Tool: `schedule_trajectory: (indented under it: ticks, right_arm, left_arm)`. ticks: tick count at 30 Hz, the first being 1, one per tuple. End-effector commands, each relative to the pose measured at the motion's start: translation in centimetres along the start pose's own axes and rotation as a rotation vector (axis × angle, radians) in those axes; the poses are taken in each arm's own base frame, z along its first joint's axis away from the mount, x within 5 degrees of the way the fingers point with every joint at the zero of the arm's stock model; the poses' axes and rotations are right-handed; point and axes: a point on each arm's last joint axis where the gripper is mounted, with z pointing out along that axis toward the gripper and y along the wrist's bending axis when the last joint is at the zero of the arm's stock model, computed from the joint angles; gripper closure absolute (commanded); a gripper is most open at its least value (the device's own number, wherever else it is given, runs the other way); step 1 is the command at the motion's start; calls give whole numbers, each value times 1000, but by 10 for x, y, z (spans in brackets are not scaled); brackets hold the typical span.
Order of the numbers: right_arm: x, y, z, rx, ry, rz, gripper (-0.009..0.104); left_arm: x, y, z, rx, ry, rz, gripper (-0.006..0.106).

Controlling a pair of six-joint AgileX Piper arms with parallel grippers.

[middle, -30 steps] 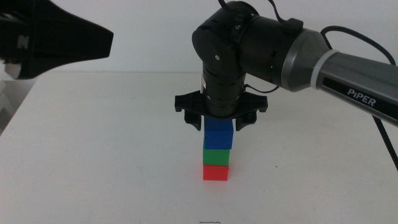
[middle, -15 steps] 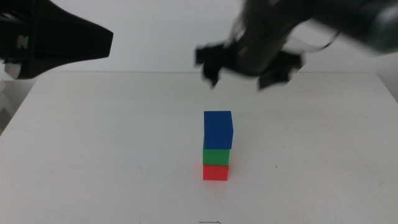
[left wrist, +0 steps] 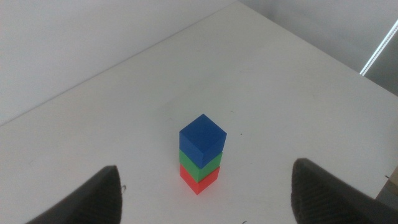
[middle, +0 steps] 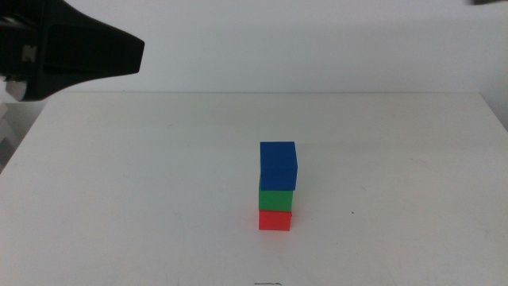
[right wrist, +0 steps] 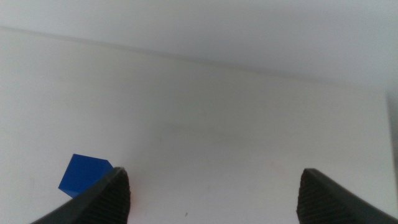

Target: Stack red cubes first, then green, then blue cubes in a specific spot.

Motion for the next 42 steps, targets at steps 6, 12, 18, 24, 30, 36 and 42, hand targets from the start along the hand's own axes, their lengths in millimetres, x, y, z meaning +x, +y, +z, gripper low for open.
schedule_trajectory:
  ticks: [6,12,18,24,30,36,42]
  right_arm:
    - [41,-28,-64,-25,-333,-39,20]
    - [59,-43,-63,101,-313,11,20]
    - [51,-41,-49,139,-311,-12,20]
    - [45,-34,-27,133,-268,7,20]
    - [39,-50,-25,172,-305,112,20]
    - [42,-81,-25,222,-288,94,20]
    - [38,-76,-19,136,-365,14,20]
  left_arm:
    - [-11,-4,-7,2,-91,-5,7]
    - [-11,-4,-7,2,-91,-5,7]
    - [-11,-4,-7,2,-91,-5,7]
    - [-11,-4,-7,2,-91,-5,7]
    - [-11,-4,-7,2,-91,-4,7]
    - [-11,-4,-7,2,-91,-4,7]
    - [-11,-4,-7,2,-91,-4,7]
